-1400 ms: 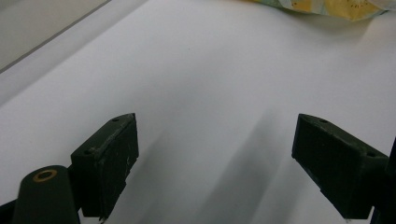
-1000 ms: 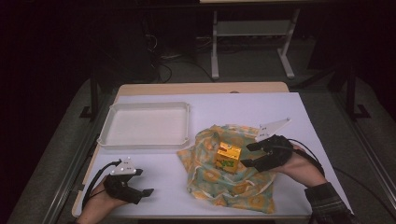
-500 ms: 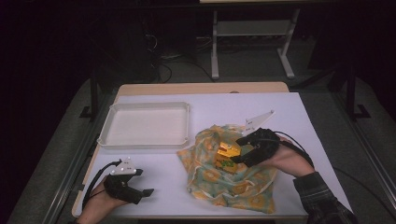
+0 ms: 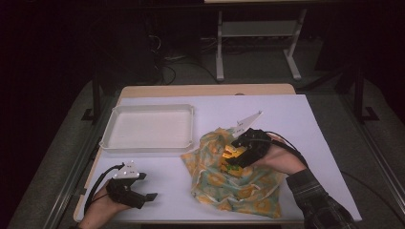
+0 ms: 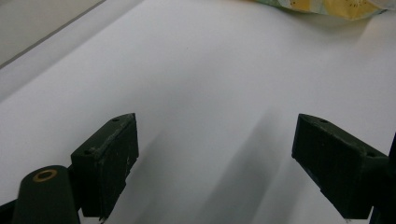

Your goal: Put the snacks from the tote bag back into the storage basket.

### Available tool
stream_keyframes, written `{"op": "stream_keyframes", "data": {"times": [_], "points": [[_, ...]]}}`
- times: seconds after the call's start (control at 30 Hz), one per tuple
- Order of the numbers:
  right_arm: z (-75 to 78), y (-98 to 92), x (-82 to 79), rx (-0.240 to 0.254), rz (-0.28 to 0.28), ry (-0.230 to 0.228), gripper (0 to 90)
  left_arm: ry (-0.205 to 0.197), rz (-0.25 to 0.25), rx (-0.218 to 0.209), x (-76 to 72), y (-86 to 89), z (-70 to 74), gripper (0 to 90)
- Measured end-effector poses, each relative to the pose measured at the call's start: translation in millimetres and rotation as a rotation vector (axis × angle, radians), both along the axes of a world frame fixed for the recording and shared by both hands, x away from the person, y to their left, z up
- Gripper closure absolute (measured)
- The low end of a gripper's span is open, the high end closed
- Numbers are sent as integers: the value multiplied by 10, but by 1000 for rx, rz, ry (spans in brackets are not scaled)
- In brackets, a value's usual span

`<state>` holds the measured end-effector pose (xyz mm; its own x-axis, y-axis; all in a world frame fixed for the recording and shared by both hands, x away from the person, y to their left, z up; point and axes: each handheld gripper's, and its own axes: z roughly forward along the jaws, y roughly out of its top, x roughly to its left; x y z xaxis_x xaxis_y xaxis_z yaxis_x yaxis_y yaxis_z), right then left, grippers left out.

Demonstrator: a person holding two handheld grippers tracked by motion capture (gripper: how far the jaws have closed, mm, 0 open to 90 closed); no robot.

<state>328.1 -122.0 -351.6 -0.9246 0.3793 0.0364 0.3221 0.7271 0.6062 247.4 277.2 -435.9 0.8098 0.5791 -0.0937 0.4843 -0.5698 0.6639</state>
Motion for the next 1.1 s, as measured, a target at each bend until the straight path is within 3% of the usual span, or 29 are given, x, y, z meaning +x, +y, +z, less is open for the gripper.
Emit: {"op": "stream_keyframes", "data": {"times": [0.4,0.6,1.1], "points": [[-171,72,43,-65,4,1,351,1,3,-2,-1,-6,-1,141],[-248,99,48,-78,-2,25,396,4,3,-2,-5,-8,0,141],[-304,121,30,-118,23,11,529,4,2,0,-6,-7,1,141]]}}
